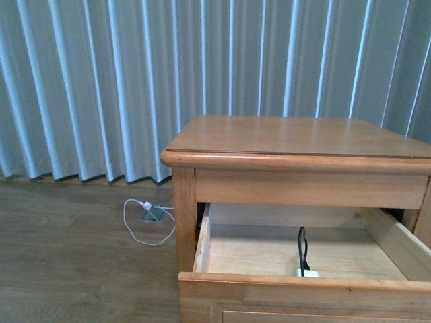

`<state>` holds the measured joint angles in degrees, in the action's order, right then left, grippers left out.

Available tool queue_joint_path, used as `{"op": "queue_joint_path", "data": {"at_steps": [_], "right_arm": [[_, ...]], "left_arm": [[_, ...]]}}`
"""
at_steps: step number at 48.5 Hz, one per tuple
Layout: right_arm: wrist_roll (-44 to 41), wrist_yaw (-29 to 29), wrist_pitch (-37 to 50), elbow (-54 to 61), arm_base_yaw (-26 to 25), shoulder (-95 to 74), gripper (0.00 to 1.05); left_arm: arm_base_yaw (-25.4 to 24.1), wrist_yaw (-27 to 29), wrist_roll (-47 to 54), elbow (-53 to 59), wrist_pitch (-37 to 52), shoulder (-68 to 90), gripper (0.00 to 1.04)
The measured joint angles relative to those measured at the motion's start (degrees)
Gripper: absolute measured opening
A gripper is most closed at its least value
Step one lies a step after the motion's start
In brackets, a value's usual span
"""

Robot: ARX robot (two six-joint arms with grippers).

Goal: Put charger into drawer

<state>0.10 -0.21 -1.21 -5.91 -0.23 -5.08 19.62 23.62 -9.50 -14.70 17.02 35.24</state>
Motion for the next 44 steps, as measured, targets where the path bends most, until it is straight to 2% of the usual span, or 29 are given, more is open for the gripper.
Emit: {"op": "queue_joint_path", "data": {"at_steps": [5, 16, 21, 23, 37, 39, 41, 44], "right_arm": [[0.0, 0.0, 0.0, 0.0, 0.0, 0.0, 0.96], [0.0, 0.15, 0.0, 0.0, 0.0, 0.0, 0.96], [0.0, 0.13, 0.0, 0.0, 0.0, 0.0, 0.96], [0.0, 0.15, 0.0, 0.0, 0.0, 0.0, 0.96], [0.0, 0.13, 0.0, 0.0, 0.02, 0.0, 0.96], [0.0, 0.13, 0.0, 0.0, 0.0, 0.0, 0.96], [0.0, 0.13, 0.0, 0.0, 0.0, 0.0, 0.96], [0.0, 0.15, 0.0, 0.0, 0.02, 0.0, 0.96]], "left_arm": [[0.77, 4.79, -4.09, 4.98, -2.27, -6.93, 0.99], [1.38, 4.79, -5.7, 5.77, -2.38, -8.66, 0.98], [-3.43, -8.07, 3.93, 8.2, -0.94, -12.33, 0.75], [-5.42, -10.16, 6.12, 8.94, -1.51, -13.97, 0.64], [-11.76, -16.17, 8.63, 11.43, -4.81, -19.74, 0.14], [-15.1, -21.09, 8.7, 11.8, -5.79, -20.92, 0.04], [-17.77, -23.1, 9.03, 12.07, -6.29, -21.81, 0.04], [-19.21, -22.91, 9.03, 12.31, -6.8, -22.67, 0.04]]}}
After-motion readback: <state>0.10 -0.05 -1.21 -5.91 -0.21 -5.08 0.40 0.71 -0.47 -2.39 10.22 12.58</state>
